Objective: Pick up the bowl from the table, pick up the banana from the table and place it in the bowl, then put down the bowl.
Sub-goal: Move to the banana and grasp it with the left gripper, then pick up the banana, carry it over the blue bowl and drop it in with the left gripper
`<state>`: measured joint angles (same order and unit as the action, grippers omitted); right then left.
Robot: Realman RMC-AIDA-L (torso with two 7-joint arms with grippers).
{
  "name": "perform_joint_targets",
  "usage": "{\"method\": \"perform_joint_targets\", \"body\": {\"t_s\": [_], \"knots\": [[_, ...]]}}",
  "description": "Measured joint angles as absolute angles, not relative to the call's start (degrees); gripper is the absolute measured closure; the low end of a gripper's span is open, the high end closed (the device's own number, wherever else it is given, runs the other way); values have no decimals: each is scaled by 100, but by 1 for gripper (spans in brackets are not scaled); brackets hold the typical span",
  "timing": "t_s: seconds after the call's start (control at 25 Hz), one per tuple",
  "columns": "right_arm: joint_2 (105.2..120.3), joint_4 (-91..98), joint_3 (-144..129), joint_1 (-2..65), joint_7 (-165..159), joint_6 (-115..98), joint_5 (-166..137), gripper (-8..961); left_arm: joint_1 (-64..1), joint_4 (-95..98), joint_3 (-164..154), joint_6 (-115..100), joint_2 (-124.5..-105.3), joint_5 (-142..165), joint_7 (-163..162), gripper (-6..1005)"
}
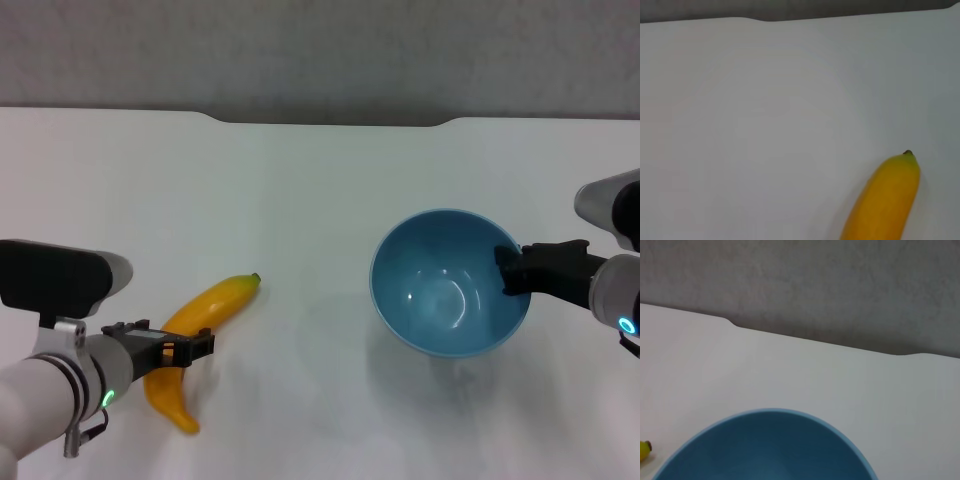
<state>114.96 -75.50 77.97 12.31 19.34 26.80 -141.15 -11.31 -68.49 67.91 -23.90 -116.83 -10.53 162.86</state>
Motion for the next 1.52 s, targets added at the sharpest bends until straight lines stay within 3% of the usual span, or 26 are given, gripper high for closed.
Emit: {"method": "perform_joint_targets", "body": {"t_s": [1.16, 1.52], "knots": [[11503, -7693, 7734, 1154, 1988, 2681, -14106, 915, -1314, -5977, 6962, -1884, -11694, -1073, 16145, 282], [11498, -7719, 7741, 1106, 1988, 2678, -14106, 914, -1172, -6233, 7007, -1824, -11671, -1300, 16146, 439]]}}
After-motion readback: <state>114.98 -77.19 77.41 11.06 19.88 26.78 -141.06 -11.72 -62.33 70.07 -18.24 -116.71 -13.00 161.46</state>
